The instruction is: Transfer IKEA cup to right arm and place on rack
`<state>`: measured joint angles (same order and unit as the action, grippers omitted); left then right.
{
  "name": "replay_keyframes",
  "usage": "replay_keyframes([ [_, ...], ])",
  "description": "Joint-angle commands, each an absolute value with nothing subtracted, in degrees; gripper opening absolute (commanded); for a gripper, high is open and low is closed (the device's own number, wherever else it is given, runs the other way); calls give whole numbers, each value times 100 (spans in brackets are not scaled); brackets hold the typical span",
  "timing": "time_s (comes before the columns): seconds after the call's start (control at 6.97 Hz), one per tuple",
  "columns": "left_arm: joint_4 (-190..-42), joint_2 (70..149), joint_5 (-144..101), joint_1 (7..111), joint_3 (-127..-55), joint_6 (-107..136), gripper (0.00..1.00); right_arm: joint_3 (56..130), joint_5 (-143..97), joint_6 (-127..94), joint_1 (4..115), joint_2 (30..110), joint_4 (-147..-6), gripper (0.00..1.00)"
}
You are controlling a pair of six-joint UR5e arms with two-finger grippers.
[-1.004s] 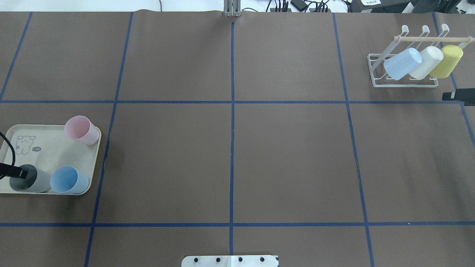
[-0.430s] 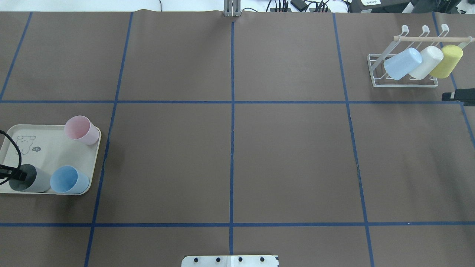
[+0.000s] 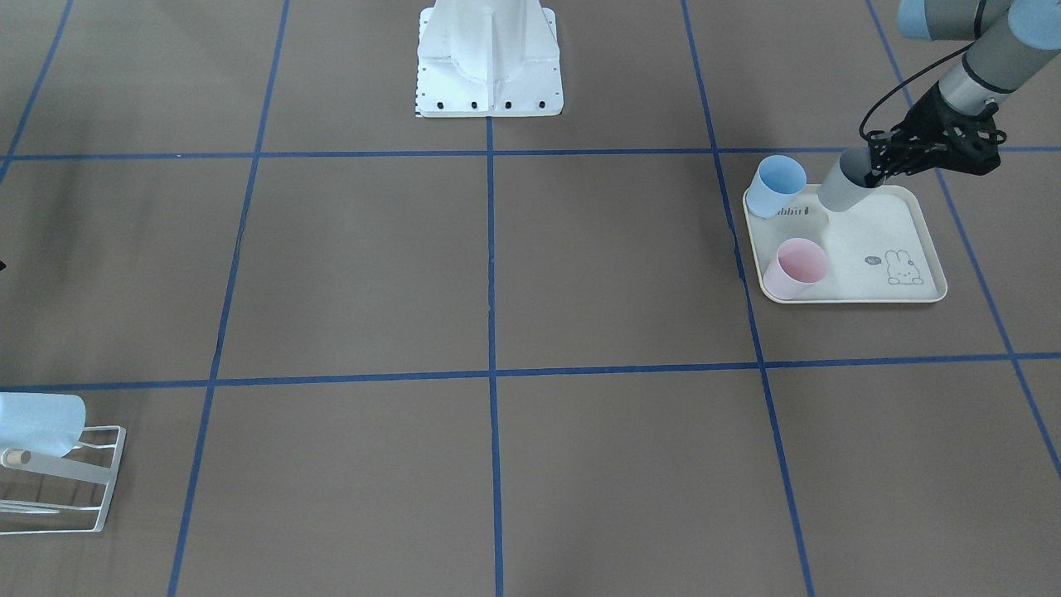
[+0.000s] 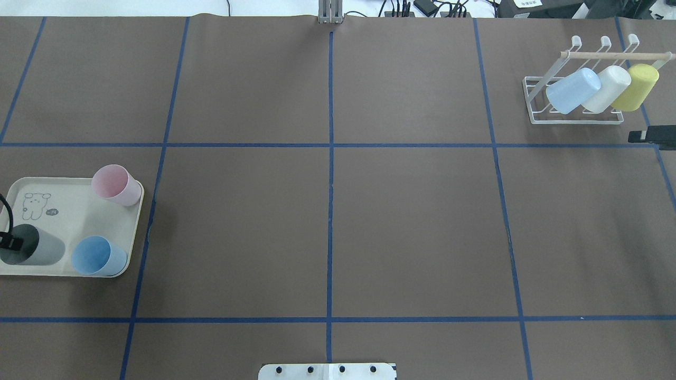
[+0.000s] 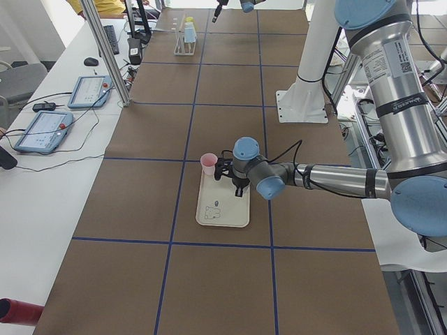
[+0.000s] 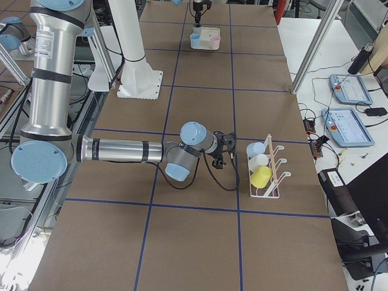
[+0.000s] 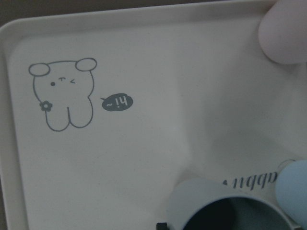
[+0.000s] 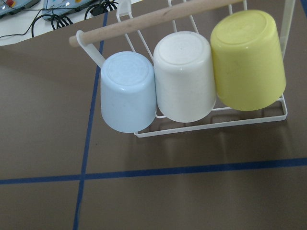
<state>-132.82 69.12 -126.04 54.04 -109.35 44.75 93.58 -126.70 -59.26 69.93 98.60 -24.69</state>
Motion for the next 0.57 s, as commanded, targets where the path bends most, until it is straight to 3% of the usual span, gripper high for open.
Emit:
replay_keyframes([
  [0.0,-13263,6620,-12612,6273,-11519,4202,0,9360,-12674,-5933,6987,9818,-2470,100],
  [0.14,-12784,6696,-12595,6406,-11940,4245,0,9369,-12665,-5941,6961,9783,-2470,100],
  [0.43,-11843,7728,-12595,6477,-12199,4594,0,9395,-12613,-6814,6621,9398,-2470,100],
])
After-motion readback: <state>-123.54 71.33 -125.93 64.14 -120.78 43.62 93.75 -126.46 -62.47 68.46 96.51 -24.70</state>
